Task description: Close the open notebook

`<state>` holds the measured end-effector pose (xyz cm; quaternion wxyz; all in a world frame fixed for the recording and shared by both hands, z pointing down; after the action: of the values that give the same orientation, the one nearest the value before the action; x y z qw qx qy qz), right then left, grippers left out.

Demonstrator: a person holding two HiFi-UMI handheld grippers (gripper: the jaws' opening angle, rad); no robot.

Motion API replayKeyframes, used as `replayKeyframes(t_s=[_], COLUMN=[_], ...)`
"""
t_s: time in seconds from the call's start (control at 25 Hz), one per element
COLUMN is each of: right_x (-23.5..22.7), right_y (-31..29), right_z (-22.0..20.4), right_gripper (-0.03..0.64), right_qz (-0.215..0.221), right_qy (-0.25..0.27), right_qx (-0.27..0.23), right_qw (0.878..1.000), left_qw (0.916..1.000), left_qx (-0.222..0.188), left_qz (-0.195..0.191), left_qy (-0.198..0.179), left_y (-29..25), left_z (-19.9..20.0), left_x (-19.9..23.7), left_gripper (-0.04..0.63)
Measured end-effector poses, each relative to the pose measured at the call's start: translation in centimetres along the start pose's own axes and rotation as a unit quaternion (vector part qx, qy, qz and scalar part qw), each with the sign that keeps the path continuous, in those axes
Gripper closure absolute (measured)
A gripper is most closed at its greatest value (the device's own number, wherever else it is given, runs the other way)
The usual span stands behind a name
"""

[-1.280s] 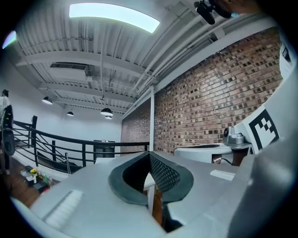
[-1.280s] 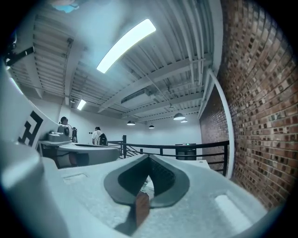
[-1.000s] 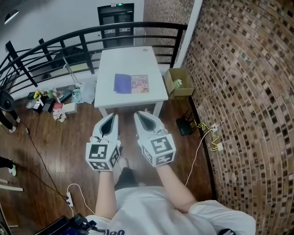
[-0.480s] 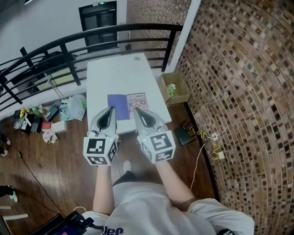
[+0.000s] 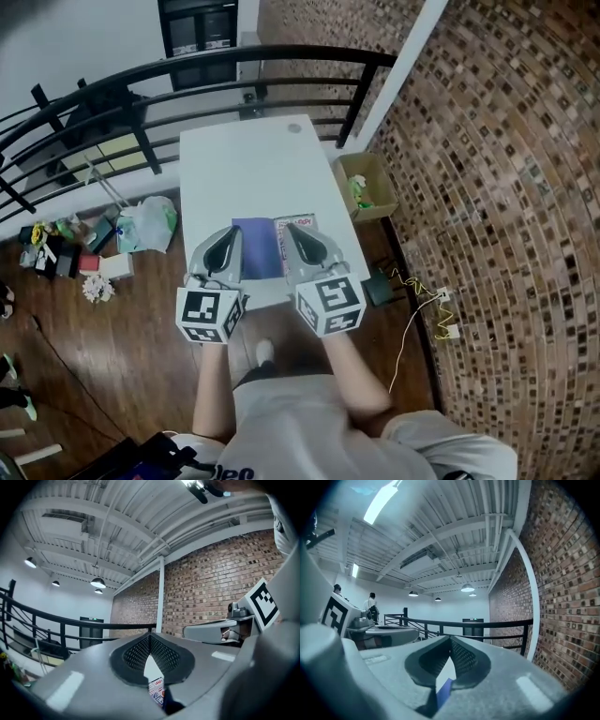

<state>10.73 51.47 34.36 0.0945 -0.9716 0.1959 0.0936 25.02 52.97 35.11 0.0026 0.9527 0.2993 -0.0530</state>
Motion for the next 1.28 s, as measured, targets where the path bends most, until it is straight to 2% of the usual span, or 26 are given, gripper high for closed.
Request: replayKeyframes(t_s=[0.16,0.36,0.68,0.76,0.92,0.96,1.0,1.08,1.12,1.16,1.28], right_x=[-1.0,-3.2,-5.8,-6.5,-7.5,-7.7,-7.8,-7.9,-8.0,-8.1,-8.6], right_y=[-0.8,-2.2,-5.5,-6.0,-6.8,-6.9,-7.0,-7.3,-7.4,-7.5,-7.4], right_z=[-1.4,-3.2,-4.6,-5.3,-6.8,-7.2,-7.7,-8.8,-9.4,-9.9,-11.1], right_gripper=[0.626,0.626,0.626,0.626,0.626,0.626,0.626,0.626,0.626,0.626,0.626], right_qz=[-0.001,0.01,0.033,0.035,0.037,0.037,0.037,0.036,0.035,0.034,0.029], right_qy=[-0.004,-0.019,-0.043,-0.048,-0.054,-0.056,-0.057,-0.062,-0.064,-0.066,-0.071], right_qx=[0.02,0.037,0.066,0.078,0.099,0.105,0.111,0.125,0.131,0.137,0.151], right_qw=[1.0,0.999,0.996,0.995,0.993,0.992,0.991,0.99,0.989,0.988,0.986], left_qw=[0.9996,0.9994,0.9933,0.9907,0.9833,0.9819,0.9804,0.9755,0.9726,0.97,0.9634], left_qx=[0.025,0.029,0.106,0.13,0.179,0.186,0.19,0.203,0.211,0.217,0.231], left_qz=[0.009,0.014,0.036,0.025,0.01,0.001,-0.01,-0.035,-0.046,-0.052,-0.056], left_qy=[0.001,0.01,0.029,0.034,0.028,0.038,0.051,0.078,0.088,0.096,0.124], left_y=[-0.6,-0.7,-1.2,-1.1,0.0,0.4,0.8,1.3,1.4,1.5,1.3], left_z=[-2.9,-4.4,-9.5,-11.3,-14.7,-15.5,-16.4,-18.6,-19.7,-20.8,-23.6], left_x=[1.9,3.4,5.4,5.8,7.8,8.3,8.7,9.3,9.5,9.6,9.5], left_gripper=[0.578,0.578,0.575,0.518,0.493,0.462,0.392,0.194,0.117,0.089,0.066])
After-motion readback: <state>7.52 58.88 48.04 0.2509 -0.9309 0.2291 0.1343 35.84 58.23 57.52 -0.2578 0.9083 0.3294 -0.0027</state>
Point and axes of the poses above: the fingertips, and each gripper's own axes: y backward along the fingers, x to its left, z out of its top, the point moved 6 cm from there along y, backward along the fingers, and after that the axes turned 12 degrees about -y, right-handed, at the moved point
